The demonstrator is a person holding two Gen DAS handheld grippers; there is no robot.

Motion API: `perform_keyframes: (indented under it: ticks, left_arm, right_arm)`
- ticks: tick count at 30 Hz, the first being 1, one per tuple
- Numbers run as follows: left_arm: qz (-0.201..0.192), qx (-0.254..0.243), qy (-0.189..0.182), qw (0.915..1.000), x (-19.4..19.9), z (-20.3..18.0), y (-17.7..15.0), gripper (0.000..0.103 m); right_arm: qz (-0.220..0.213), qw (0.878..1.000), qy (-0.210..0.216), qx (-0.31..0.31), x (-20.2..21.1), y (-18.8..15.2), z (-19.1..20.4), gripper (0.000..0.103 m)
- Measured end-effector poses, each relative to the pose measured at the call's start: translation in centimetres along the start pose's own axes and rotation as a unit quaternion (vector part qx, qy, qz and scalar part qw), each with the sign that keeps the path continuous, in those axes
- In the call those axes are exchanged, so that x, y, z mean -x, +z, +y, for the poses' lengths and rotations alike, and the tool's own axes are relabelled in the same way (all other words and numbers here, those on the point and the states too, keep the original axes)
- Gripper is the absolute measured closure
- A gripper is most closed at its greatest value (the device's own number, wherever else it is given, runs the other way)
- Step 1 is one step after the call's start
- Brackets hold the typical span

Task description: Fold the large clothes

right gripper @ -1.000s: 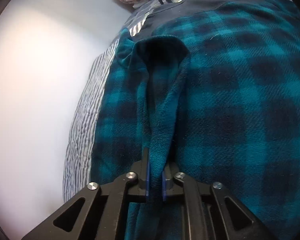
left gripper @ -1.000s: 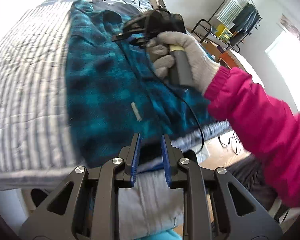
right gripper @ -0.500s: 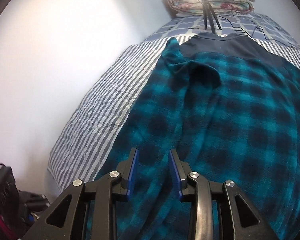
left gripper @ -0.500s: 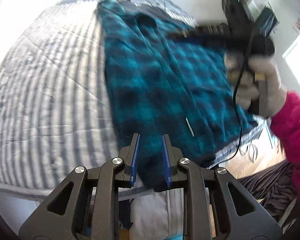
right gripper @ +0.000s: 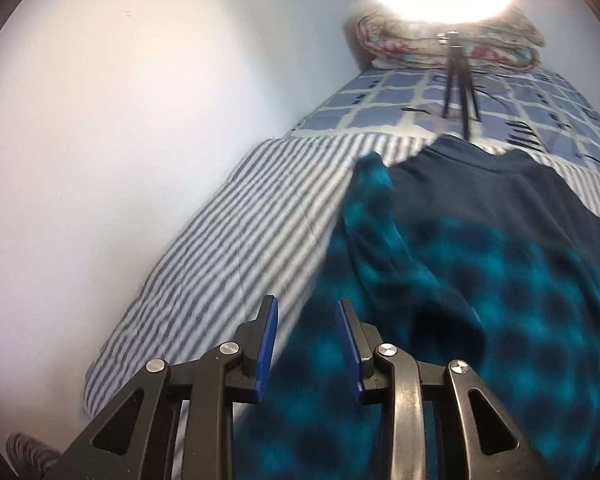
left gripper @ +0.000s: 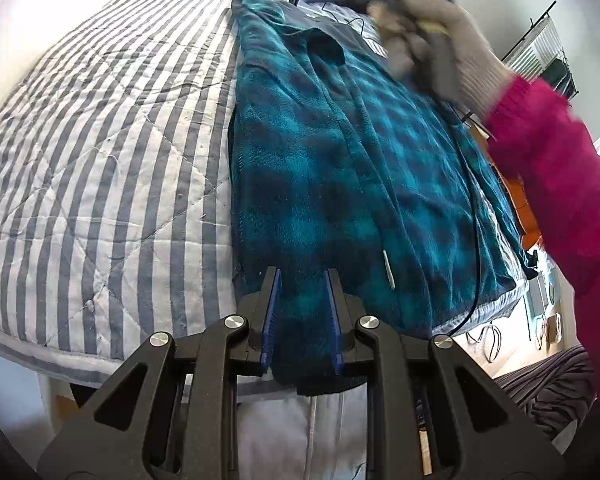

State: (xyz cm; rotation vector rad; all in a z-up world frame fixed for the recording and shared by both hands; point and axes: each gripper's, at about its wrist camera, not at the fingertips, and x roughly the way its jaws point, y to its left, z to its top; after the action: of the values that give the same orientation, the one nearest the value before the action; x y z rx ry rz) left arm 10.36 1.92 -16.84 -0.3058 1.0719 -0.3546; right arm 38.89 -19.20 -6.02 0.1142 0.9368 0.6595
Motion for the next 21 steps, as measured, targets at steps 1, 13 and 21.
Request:
perform_keyframes:
  ticks: [1,13,21]
  left_arm:
    - [-0.001,-0.005,0.003,1.0000,-0.1,-0.2,0.3,0.083]
    - [0.016,0.001,0.000,0.9999,-2.8,-0.7,2.6,0.083]
    - [0.005,0.003,0.007,1.0000,-2.0,-0.3,2.1,0.083]
  right_arm:
    - [0.001,1.000,0.001,-0.001,-1.3,0.9,-0.1,0.071]
    - [0.028,0.996,-0.028,-0.080,-12.3,2.5,-8.4,0.082]
    - [-0.012,0.996,-0.004,-0.091,-4.3,2.3,-9.2,0.071]
